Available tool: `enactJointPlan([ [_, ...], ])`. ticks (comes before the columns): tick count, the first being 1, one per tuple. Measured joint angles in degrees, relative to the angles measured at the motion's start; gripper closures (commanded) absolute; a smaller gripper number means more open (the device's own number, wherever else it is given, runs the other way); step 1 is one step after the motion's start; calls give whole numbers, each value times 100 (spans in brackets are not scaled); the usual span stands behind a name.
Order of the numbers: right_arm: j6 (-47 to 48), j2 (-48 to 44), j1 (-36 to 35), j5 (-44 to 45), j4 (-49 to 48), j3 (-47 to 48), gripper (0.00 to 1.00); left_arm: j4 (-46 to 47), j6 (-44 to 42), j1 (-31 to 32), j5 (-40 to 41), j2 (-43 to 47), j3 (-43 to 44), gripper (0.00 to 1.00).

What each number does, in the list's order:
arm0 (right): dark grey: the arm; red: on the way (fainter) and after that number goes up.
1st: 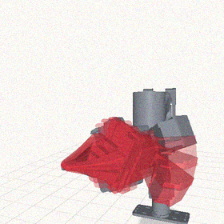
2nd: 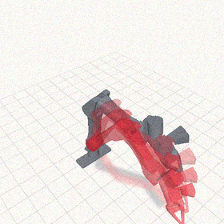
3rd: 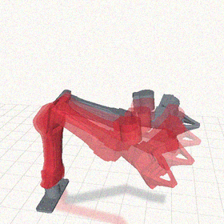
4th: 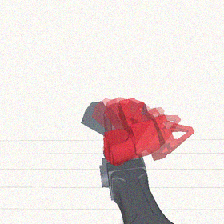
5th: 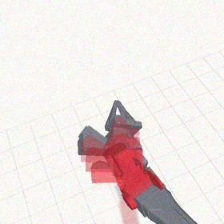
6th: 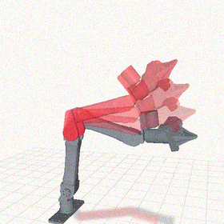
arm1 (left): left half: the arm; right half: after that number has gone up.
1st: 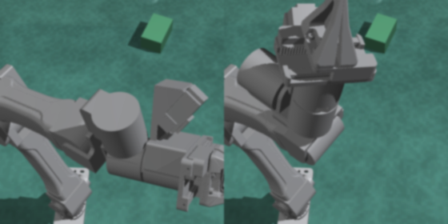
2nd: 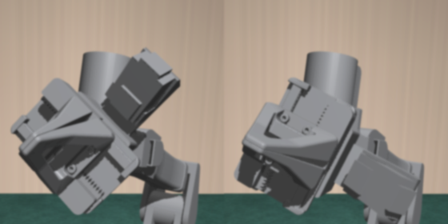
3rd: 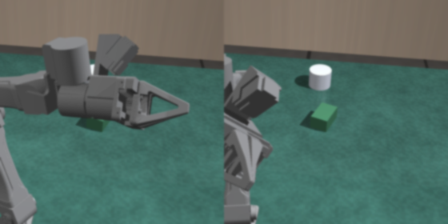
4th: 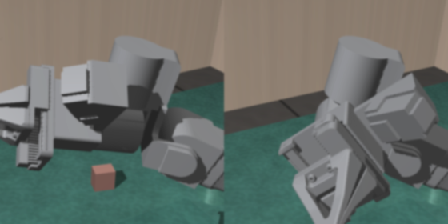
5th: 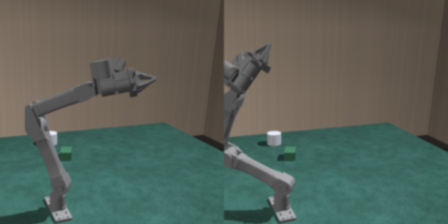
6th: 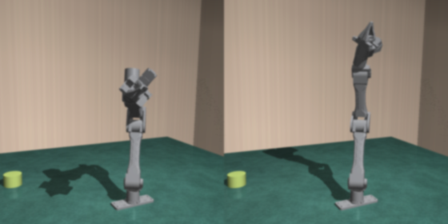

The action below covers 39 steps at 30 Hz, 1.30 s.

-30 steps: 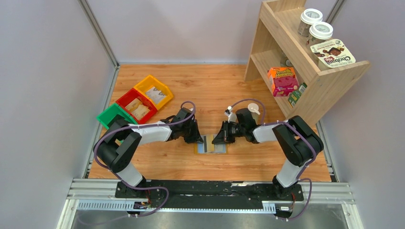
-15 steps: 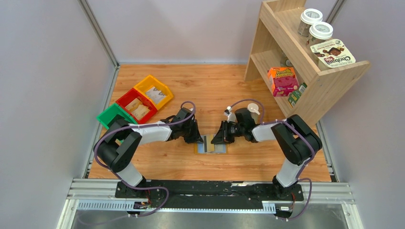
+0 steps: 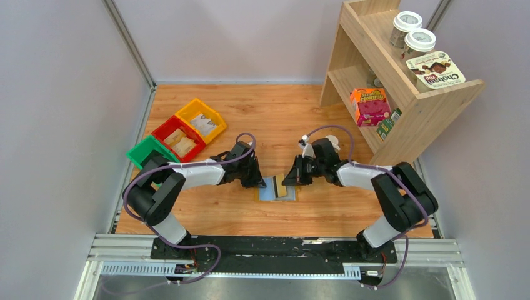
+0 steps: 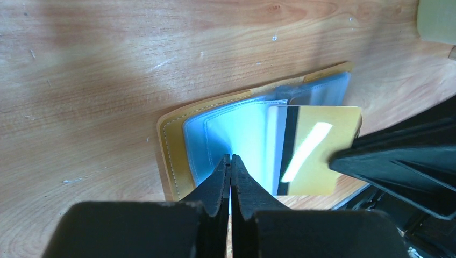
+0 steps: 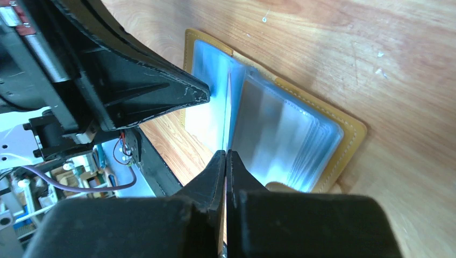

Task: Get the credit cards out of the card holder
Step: Remove the credit card from the card holder, then place the credit card in the storage box.

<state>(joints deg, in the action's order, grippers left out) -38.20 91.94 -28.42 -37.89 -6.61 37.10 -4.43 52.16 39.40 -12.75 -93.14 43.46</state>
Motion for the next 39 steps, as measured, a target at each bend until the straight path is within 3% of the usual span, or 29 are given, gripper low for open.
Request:
enactJointPlan([
  [4, 258, -557, 17, 337, 533, -2, 100, -63, -9, 0, 39, 0, 37, 99],
  [6, 380, -791, 20, 509, 811, -2, 100, -175, -33, 2, 96, 0, 101, 92],
  [8, 511, -1045, 24, 669, 1078, -2, 100, -332, -81, 2, 168, 2, 179, 73],
  [9, 581, -1187, 22, 748, 1215, 0, 100, -431, -109, 2, 208, 9, 225, 67],
  [10, 671, -1311, 13, 822, 1331, 4, 100, -522, -131, 0, 238, 46, 267, 52],
  [12, 927, -1672, -72, 1080, 1665, 50, 100, -767, -181, -15, 326, 214, 352, 34],
  [16, 1480, -2262, -535, 1773, 2070, 304, 100, -1276, -238, -197, 380, 754, 673, 19],
  [26, 3477, -3171, -2977, 4603, 1805, 680, 100, -2551, -79, -970, 422, 2282, 1746, 13],
  [32, 4804, -2815, -4133, 6387, 1182, 680, 100, -2846, 286, -964, 214, 2857, 1777, 13],
  [39, 6382, -2061, -4959, 8061, -343, 678, 100, -2771, 662, -962, -319, 2922, 1611, 24],
])
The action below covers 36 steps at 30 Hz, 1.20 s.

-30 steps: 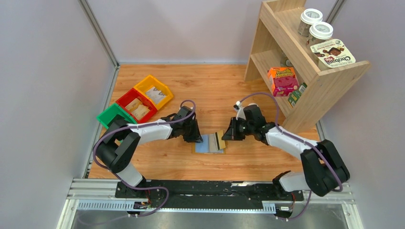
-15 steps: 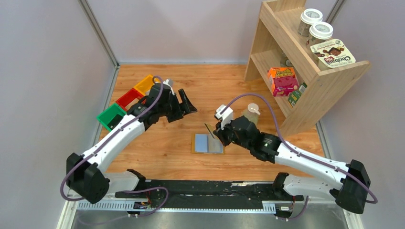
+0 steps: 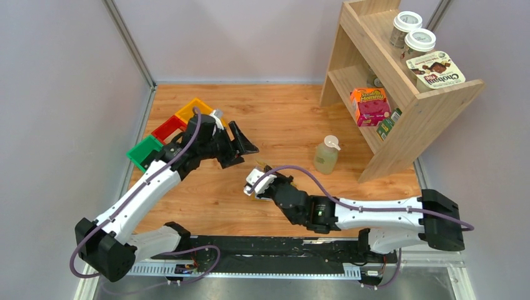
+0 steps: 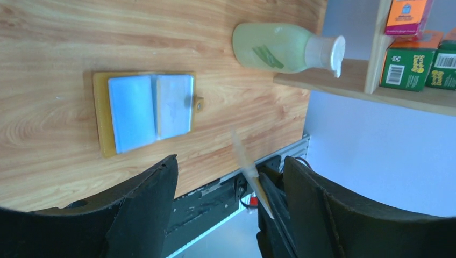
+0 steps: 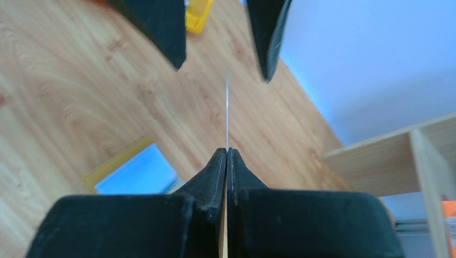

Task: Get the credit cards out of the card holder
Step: Place the credit card in the storage box.

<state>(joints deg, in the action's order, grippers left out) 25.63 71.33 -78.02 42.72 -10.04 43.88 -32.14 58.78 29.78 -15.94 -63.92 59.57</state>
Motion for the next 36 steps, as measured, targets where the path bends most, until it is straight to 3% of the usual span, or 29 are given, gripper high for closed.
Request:
enactJointPlan([
  [3, 529, 262, -216, 400, -662, -2, 100, 74, 140, 2, -133, 0, -162, 27],
  [7, 1309, 763, -422, 841, -1574, -7, 100, 201, 289, 9, -280, 0, -326, 39],
  [9, 1556, 922, -481, 953, -1858, -37, 100, 243, 310, 9, -326, 0, -350, 54],
  [13, 1858, 1062, -511, 1093, -2194, -79, 100, 396, 398, 9, -343, 15, -393, 99],
  [15, 1893, 1099, -511, 1088, -2264, -81, 95, 507, 426, 9, -345, 59, -431, 100],
  [17, 1884, 1147, -525, 1075, -2284, -83, 70, 612, 382, 15, -334, 122, -442, 100],
  [20, 1604, 1128, -525, 1069, -2186, -76, 47, 667, 205, 22, -273, 216, -511, 100],
  [28, -356, 219, 101, 326, -498, -48, 2, 1016, -638, -76, 129, 501, -1062, 100],
  [36, -2796, -518, 1803, -1716, 1329, 223, 0, 1460, -1436, -584, 892, 1071, -1834, 100],
])
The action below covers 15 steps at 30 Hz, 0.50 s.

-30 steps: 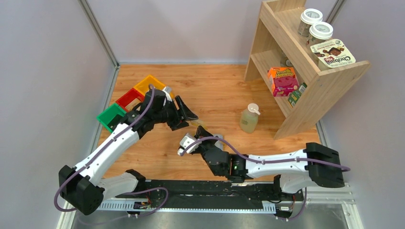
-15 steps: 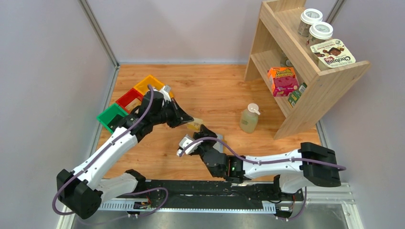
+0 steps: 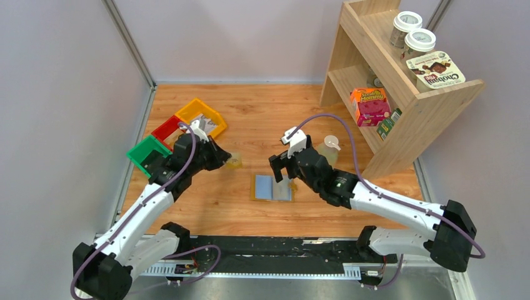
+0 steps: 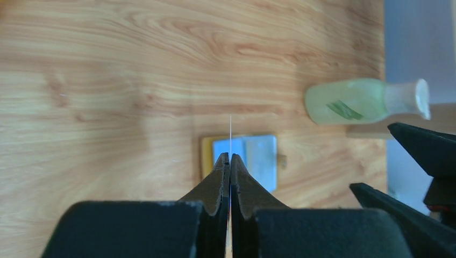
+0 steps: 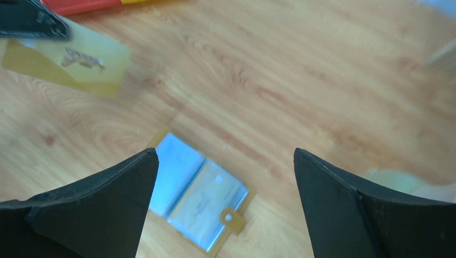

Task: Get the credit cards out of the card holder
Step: Place the credit card in the storage box.

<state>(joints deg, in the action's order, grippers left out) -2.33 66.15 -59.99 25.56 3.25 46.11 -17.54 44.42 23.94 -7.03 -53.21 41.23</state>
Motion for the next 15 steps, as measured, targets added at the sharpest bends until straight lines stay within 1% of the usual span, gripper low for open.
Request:
enactJointPlan([
  [4, -887, -39, 612, -997, 520, 2, 0, 96, -321, -243, 570, 203, -291, 100],
  [8, -1340, -48, 898, -1690, 739, 0, 0, 61, -590, -688, 1259, 271, -354, 100],
  [11, -1497, -48, 1021, -2234, 743, -11, 0, 57, -688, -1220, 1615, 208, -310, 100],
  [15, -1547, -46, 1032, -2712, 743, -11, 0, 118, -673, -2015, 1729, -302, -70, 100],
])
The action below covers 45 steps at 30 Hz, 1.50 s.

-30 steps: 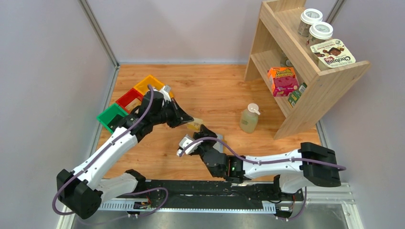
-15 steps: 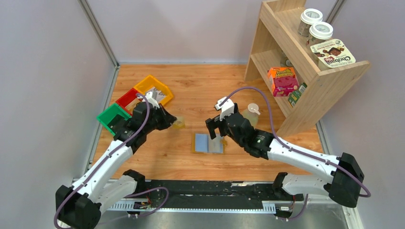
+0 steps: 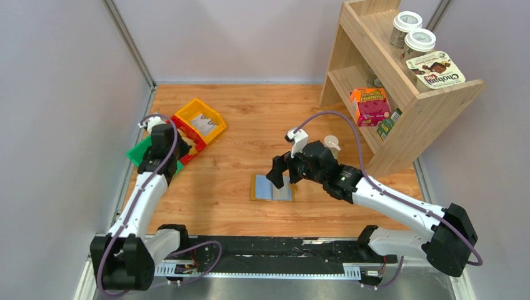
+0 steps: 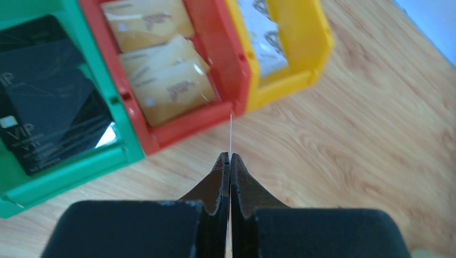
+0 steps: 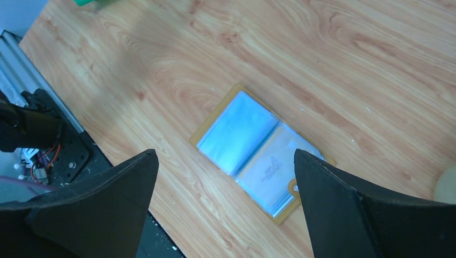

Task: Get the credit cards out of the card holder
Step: Place the credit card in the storage box.

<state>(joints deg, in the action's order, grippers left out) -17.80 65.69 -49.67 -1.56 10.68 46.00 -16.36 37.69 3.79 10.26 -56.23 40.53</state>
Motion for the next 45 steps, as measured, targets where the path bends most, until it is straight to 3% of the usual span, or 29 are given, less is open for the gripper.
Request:
enactJointPlan([
  [7, 7, -11, 2, -229, 2, -50, 0, 321, 157, -828, -11, -1429, 647, 100],
  [18, 11, -98, 74, -238, 11, -212, 0, 737, 317, -979, -181, -3281, 1670, 98],
  [22, 11, -144, 92, -240, 22, -212, 0, 745, 339, -1075, -302, -3700, 1746, 88],
  [24, 11, -153, 103, -238, 24, -212, 0, 706, 343, -1102, -367, -3799, 1755, 78],
  [26, 11, -162, 114, -236, 28, -212, 0, 597, 319, -1108, -385, -3814, 1797, 58],
  [30, 26, -168, 122, -188, 127, -212, 0, 391, 197, -1108, -332, -3807, 1950, 36],
  [36, 28, -219, 125, -39, 350, -212, 0, -20, -61, -1108, -140, -3587, 2155, 25],
  [45, -42, -280, 127, 63, 562, -212, 3, -739, -400, -970, -225, -2734, 2697, 26],
])
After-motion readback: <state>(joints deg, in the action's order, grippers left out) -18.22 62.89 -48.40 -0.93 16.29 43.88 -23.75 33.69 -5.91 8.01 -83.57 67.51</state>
